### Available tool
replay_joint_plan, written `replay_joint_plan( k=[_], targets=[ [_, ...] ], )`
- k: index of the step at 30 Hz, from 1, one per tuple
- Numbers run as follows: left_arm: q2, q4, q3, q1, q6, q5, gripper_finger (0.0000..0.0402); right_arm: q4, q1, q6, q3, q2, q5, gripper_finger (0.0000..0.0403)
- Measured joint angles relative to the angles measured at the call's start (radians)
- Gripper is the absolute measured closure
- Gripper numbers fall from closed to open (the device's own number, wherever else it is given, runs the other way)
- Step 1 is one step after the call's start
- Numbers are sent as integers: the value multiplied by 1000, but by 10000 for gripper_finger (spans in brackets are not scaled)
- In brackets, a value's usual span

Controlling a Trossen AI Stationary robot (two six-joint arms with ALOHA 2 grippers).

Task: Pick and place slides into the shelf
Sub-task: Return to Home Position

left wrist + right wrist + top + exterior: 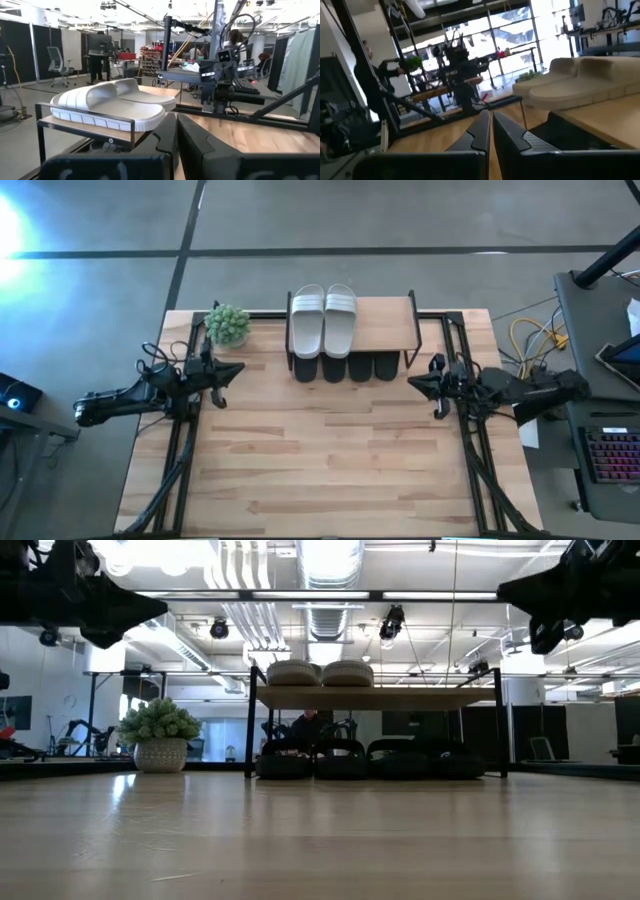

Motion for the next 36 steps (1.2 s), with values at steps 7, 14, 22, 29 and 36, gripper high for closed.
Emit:
replay_joint_plan(
  k=[7, 14, 22, 29, 36],
  targets=[
    [0, 3, 0, 0, -1, 11, 402, 21, -111, 2, -32, -33, -103, 390],
    [-1, -3, -4, 0, -1, 13, 402, 7, -129, 41, -81, -45, -138, 390],
    [-1, -3, -32, 0, -2, 14, 402, -71, -129, 49, -92, -154, -232, 390],
    [-1, 79, -83, 0, -25, 46, 402, -105, -129, 49, -93, -160, -208, 390],
    [-1, 67, -99, 0, -26, 50, 402, -118, -129, 84, -94, -159, -186, 390]
  ],
)
